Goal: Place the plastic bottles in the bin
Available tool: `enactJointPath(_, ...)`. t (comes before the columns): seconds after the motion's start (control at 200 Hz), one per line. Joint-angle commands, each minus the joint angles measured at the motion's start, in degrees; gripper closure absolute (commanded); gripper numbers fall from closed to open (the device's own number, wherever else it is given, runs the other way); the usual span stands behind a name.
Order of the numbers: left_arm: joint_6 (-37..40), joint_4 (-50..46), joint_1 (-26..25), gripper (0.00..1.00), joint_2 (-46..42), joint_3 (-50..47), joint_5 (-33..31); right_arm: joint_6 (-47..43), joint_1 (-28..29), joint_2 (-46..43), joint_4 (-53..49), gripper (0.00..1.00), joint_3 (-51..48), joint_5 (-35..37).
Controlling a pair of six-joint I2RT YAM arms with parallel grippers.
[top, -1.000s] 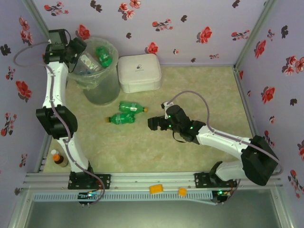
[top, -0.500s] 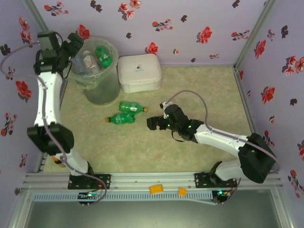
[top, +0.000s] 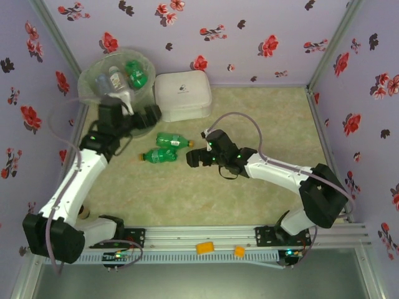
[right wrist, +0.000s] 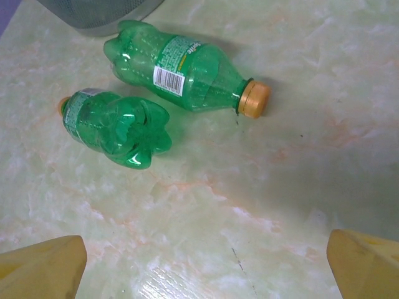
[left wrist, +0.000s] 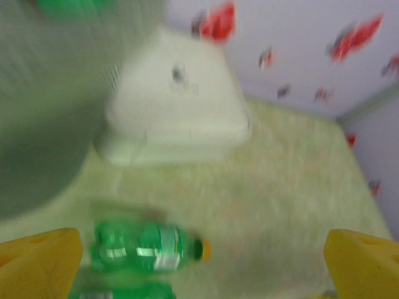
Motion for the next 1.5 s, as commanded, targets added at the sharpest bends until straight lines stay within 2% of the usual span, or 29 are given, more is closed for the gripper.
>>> enactJointPath(0.0,-0.3,8.0,-1.6,0.00,0.3,-8.8,0.4,1.1,-0.4,0.6,-2.1,0.00,0.7,-1.5)
enactJointPath(0.095,-2.5,14.3,-2.5,0.00,3.0,-14.3,0.3,2.3,-0.8,1.4,-2.2,0.00,0.2,-3.1)
enactJointPath(0.19,-2.7,17.8,-2.7,0.00,7.2,-15.7,0.4,3.8,-1.3,2.3,-2.4,0.00,-0.2,-4.2)
enactJointPath(0.485,4.2,17.2,-2.6,0.00,19.8,-12.6,0.5,6.4,-1.6,3.8,-3.4,0.00,0.3,-6.1)
enactJointPath(0.65,3.8,16.9,-3.9,0.00,18.4,-15.4,0.8,6.5,-1.6,5.4,-3.5,0.00,1.6,-6.0)
enactJointPath(0.805,3.7,12.5,-6.9,0.00,15.4,-17.3,0.3,6.9,-1.7,8.2,-2.8,0.00,3.1,-8.2)
enactJointPath(1.0,3.9,9.6,-12.8,0.00,12.7,-20.5,-3.4,7.4,-1.8,8.0,-1.4,0.00,2.1,-6.7)
enactJointPath(1.225,5.9,7.1,-15.9,0.00,16.9,-18.4,-8.8,8.8,-2.4,5.0,0.1,0.00,-1.6,-4.3)
enactJointPath(1.415,8.3,5.0,-17.8,0.11,21.4,-14.6,-9.7,8.4,-3.3,0.6,-0.4,0.00,-4.6,-1.4)
enactJointPath(1.495,9.4,4.3,-18.8,0.18,22.7,-13.5,-10.9,8.4,-3.5,-0.6,-0.3,0.00,-5.3,-0.9)
